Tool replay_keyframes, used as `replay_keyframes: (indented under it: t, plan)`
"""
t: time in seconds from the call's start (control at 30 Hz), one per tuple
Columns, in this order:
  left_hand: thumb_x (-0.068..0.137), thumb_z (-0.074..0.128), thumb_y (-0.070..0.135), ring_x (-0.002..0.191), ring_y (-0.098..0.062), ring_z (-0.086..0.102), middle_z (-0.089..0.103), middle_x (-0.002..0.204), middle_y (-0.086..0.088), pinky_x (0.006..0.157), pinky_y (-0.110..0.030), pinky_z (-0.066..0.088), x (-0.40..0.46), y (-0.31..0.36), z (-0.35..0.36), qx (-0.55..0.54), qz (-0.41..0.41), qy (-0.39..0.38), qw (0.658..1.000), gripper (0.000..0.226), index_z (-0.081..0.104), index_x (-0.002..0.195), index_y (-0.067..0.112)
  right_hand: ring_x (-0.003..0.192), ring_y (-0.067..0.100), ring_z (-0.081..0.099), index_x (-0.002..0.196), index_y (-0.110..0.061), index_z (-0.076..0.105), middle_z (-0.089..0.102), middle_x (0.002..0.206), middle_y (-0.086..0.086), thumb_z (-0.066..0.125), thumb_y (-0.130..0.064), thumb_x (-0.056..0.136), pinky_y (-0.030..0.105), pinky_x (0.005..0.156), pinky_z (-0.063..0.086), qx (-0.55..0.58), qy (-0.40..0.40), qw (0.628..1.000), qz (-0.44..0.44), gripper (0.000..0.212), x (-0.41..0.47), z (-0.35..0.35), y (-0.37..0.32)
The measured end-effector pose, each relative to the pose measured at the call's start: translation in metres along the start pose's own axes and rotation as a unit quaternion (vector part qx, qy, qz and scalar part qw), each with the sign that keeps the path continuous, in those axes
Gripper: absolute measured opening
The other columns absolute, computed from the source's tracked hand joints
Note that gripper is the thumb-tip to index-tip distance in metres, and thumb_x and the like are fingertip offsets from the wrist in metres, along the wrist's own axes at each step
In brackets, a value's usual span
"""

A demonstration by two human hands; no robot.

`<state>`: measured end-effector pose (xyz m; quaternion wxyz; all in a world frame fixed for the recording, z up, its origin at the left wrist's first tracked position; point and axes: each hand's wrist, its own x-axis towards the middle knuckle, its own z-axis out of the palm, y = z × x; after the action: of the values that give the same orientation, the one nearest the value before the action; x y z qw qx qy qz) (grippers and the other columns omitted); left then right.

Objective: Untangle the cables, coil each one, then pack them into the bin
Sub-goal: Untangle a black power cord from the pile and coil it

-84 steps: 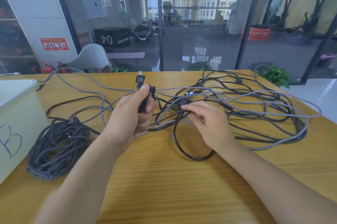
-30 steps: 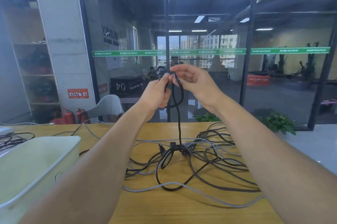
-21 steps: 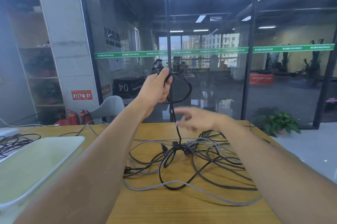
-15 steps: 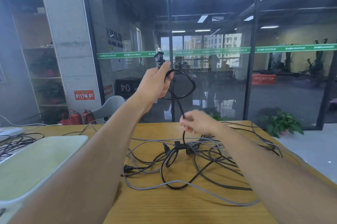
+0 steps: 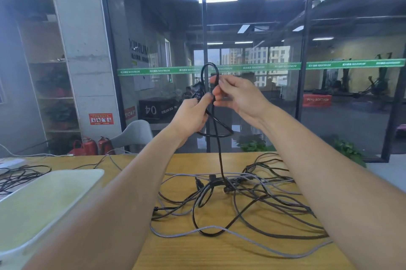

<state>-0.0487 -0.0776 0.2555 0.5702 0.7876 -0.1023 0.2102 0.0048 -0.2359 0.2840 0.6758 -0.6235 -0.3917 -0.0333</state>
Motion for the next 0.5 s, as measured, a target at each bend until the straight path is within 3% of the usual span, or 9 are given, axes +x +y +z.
replay_keyframes:
  t: [0.07, 0.13, 0.23, 0.33, 0.43, 0.5]
  plan:
    - [0.108, 0.048, 0.049, 0.040, -0.011, 0.024, 0.029, 0.049, 0.007, 0.042, -0.024, 0.022, 0.002, 0.000, 0.009, -0.018, -0.003, -0.009, 1.000, 0.043, 0.051, 0.086, 0.012, 0.074, 0.010, 0.055, 0.121, -0.011, 0.071, 0.062, 0.080, -0.001, 0.047, -0.012, 0.111, 0.025, 0.067, 0.054, 0.003, -0.008, 1.000, -0.005, 0.026, -0.001, 0.001, -0.001]
    - [0.109, 0.046, 0.046, 0.040, -0.011, 0.026, 0.032, 0.048, 0.007, 0.041, -0.021, 0.023, 0.003, -0.001, 0.013, -0.021, 0.003, -0.014, 1.000, 0.044, 0.055, 0.086, 0.010, 0.069, 0.009, 0.046, 0.124, -0.012, 0.069, 0.055, 0.078, -0.001, 0.046, -0.011, 0.110, 0.023, 0.053, 0.044, 0.016, 0.013, 1.000, -0.002, 0.026, -0.003, -0.004, 0.002]
    - [0.109, 0.043, 0.044, 0.039, -0.011, 0.025, 0.034, 0.046, 0.007, 0.040, -0.021, 0.023, 0.005, -0.003, 0.011, -0.020, 0.006, -0.009, 1.000, 0.042, 0.056, 0.086, 0.012, 0.064, 0.012, 0.041, 0.131, -0.024, 0.062, 0.052, 0.077, 0.000, 0.047, -0.006, 0.105, 0.025, 0.047, 0.033, -0.092, 0.033, 0.994, 0.052, 0.035, -0.012, -0.019, 0.019]
    - [0.110, 0.043, 0.044, 0.038, -0.010, 0.023, 0.034, 0.046, 0.007, 0.039, -0.021, 0.021, 0.008, 0.001, 0.006, -0.038, 0.009, 0.004, 0.999, 0.041, 0.055, 0.085, 0.013, 0.063, 0.012, 0.046, 0.135, -0.030, 0.057, 0.059, 0.081, 0.002, 0.052, -0.011, 0.103, 0.024, 0.047, 0.037, -0.233, -0.088, 0.953, 0.174, 0.037, -0.029, -0.022, 0.050]
    - [0.110, 0.042, 0.045, 0.040, -0.011, 0.023, 0.033, 0.048, 0.007, 0.041, -0.021, 0.021, 0.007, 0.010, 0.005, -0.044, 0.025, 0.000, 0.999, 0.042, 0.055, 0.088, 0.012, 0.070, 0.012, 0.056, 0.131, -0.028, 0.062, 0.069, 0.088, -0.001, 0.057, -0.029, 0.107, 0.023, 0.054, 0.049, -0.369, -0.214, 0.878, 0.218, 0.025, -0.043, -0.012, 0.081]
    - [0.110, 0.042, 0.046, 0.042, -0.012, 0.023, 0.033, 0.049, 0.006, 0.043, -0.022, 0.022, 0.006, 0.014, 0.002, -0.040, 0.037, 0.004, 0.999, 0.043, 0.059, 0.090, 0.011, 0.068, 0.009, 0.059, 0.113, -0.021, 0.073, 0.072, 0.086, -0.004, 0.056, -0.031, 0.107, 0.018, 0.053, 0.049, -0.425, -0.173, 0.870, 0.181, 0.020, -0.039, -0.007, 0.094]
